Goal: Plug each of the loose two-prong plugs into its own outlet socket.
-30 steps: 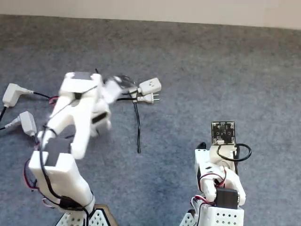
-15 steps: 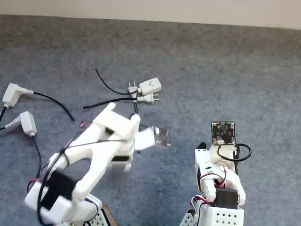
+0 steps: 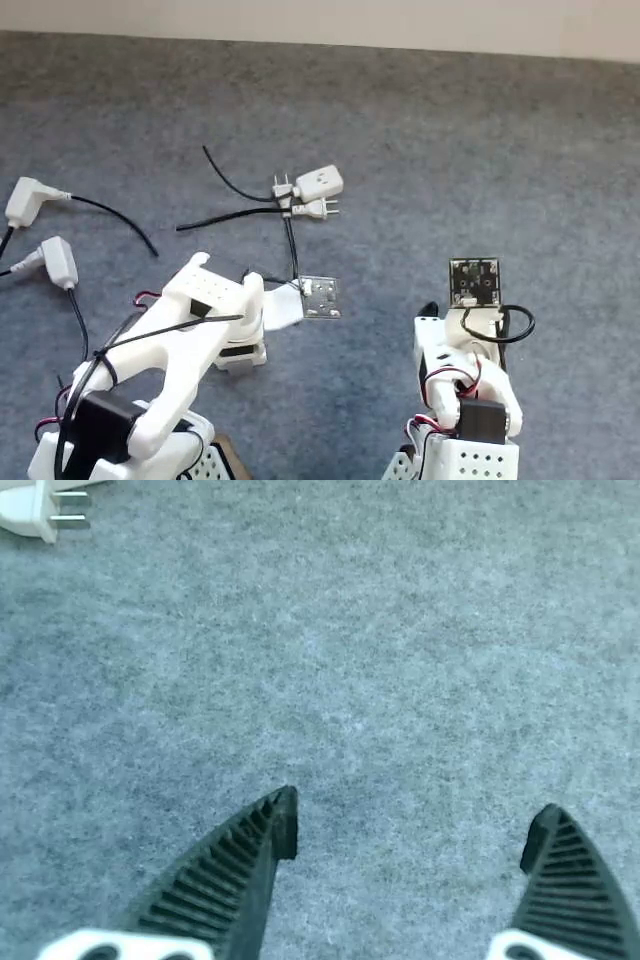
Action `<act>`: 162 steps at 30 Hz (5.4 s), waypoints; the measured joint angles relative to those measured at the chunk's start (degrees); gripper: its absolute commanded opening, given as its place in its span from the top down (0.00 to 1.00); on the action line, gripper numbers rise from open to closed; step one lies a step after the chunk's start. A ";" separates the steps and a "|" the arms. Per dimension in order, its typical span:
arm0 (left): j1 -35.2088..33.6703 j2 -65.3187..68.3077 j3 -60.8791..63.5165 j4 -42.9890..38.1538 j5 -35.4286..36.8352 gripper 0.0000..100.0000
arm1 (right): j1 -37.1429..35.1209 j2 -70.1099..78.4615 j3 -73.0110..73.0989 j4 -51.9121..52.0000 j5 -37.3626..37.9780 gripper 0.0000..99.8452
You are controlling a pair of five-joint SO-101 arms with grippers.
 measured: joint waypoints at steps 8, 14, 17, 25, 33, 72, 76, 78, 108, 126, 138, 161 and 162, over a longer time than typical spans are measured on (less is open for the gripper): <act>-0.79 0.00 -3.96 4.84 0.00 0.80 | 0.00 0.00 0.00 0.00 0.00 0.65; 0.44 0.00 -7.30 9.76 0.00 0.80 | 0.00 0.00 0.00 0.00 0.00 0.65; 0.44 0.00 -10.46 11.87 0.00 0.80 | 0.00 0.00 0.00 0.00 0.00 0.65; -3.69 0.00 -21.80 12.75 4.40 0.80 | 0.00 0.00 0.00 0.00 0.00 0.65; -10.81 2.64 -25.14 -10.46 9.58 0.80 | 0.00 0.00 0.00 0.00 0.00 0.65; -7.03 70.68 -102.68 27.34 3.16 1.00 | 0.00 0.00 0.00 0.00 0.00 0.65; -7.38 71.12 -112.62 33.32 5.19 1.00 | 0.00 0.00 0.00 0.00 0.00 0.65; -7.38 71.12 -118.07 35.25 5.54 1.00 | 0.00 0.00 0.00 0.00 0.00 0.65; -16.79 71.21 -110.59 36.04 6.95 0.78 | 0.00 0.00 0.00 0.00 0.00 0.65; -10.37 71.12 -111.91 31.56 9.23 0.78 | 0.00 0.00 0.00 0.00 0.00 0.65; -14.51 70.95 -102.42 22.24 9.49 0.79 | 0.00 0.00 0.00 0.00 0.00 0.65; -2.29 63.30 -109.71 37.19 13.63 0.99 | 4.40 0.00 -2.64 4.75 0.00 1.00; -0.79 61.27 -107.08 37.19 14.42 0.99 | 4.57 0.00 -3.60 5.71 0.00 0.99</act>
